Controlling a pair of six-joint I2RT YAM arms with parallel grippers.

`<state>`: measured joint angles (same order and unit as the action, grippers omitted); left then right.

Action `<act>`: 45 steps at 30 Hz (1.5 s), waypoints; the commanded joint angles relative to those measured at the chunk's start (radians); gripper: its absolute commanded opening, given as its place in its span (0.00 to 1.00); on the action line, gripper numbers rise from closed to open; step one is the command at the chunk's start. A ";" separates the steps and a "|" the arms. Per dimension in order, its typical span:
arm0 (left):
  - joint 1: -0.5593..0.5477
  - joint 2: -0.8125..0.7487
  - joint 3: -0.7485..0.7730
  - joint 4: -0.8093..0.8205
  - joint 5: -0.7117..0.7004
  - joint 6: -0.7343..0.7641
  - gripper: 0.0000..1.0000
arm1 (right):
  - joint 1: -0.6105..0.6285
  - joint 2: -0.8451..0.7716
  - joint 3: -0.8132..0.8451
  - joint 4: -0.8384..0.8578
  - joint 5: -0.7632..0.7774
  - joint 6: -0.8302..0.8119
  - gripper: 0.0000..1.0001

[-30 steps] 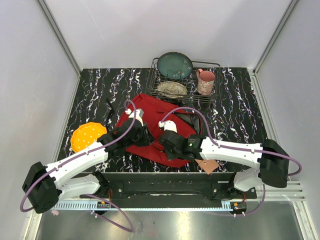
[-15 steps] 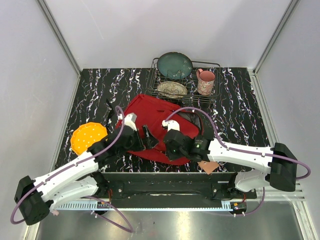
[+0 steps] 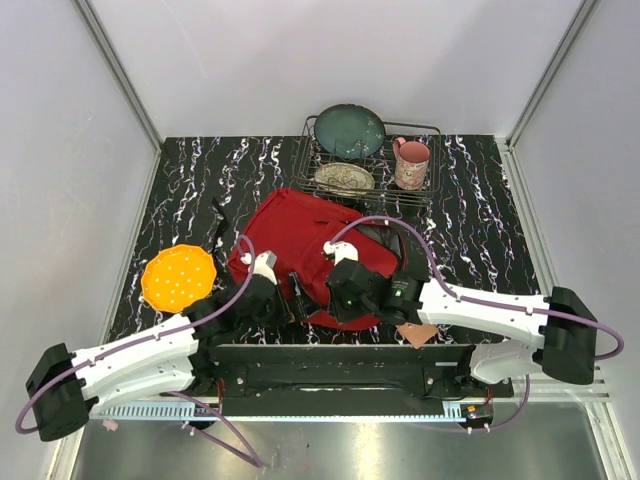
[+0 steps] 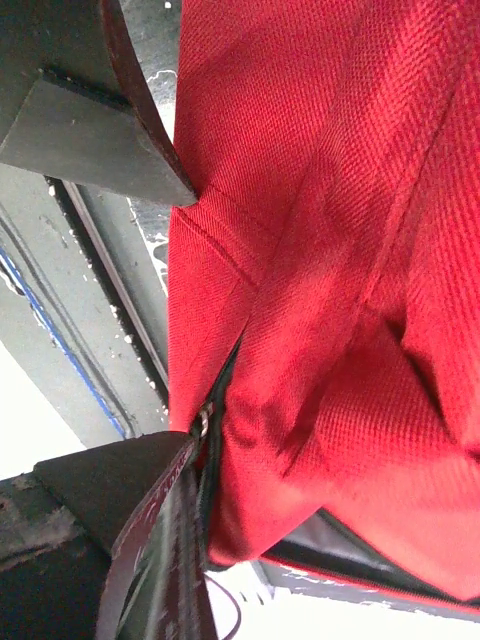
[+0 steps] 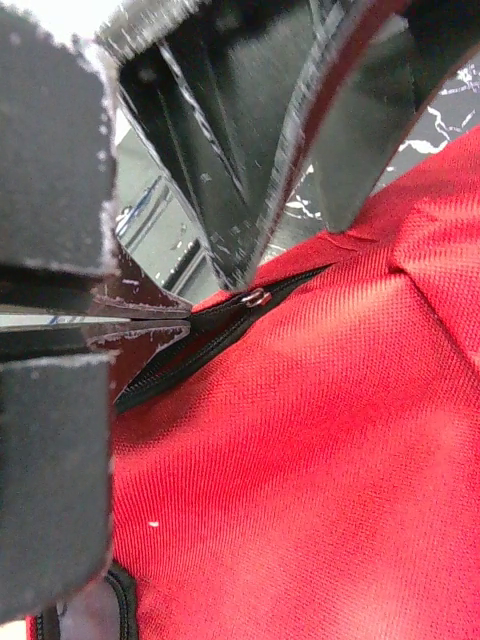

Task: Pack the student bag
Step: Zip the student bag at the center of the board.

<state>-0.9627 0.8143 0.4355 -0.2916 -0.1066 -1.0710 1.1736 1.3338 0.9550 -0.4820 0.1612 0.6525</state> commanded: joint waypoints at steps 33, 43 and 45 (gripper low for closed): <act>0.002 0.151 -0.090 0.224 -0.317 -0.254 0.00 | 0.005 -0.079 -0.048 0.083 -0.154 -0.007 0.00; 0.030 -0.036 -0.092 -0.044 -0.427 -0.222 0.00 | 0.006 -0.120 -0.082 -0.047 0.021 0.025 0.00; 0.041 -0.096 -0.107 -0.081 -0.438 -0.195 0.00 | 0.003 -0.140 -0.091 -0.050 0.026 0.030 0.00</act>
<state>-0.9611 0.8120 0.3305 -0.2066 -0.3794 -1.3312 1.1736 1.2652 0.8822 -0.4595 0.1196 0.6693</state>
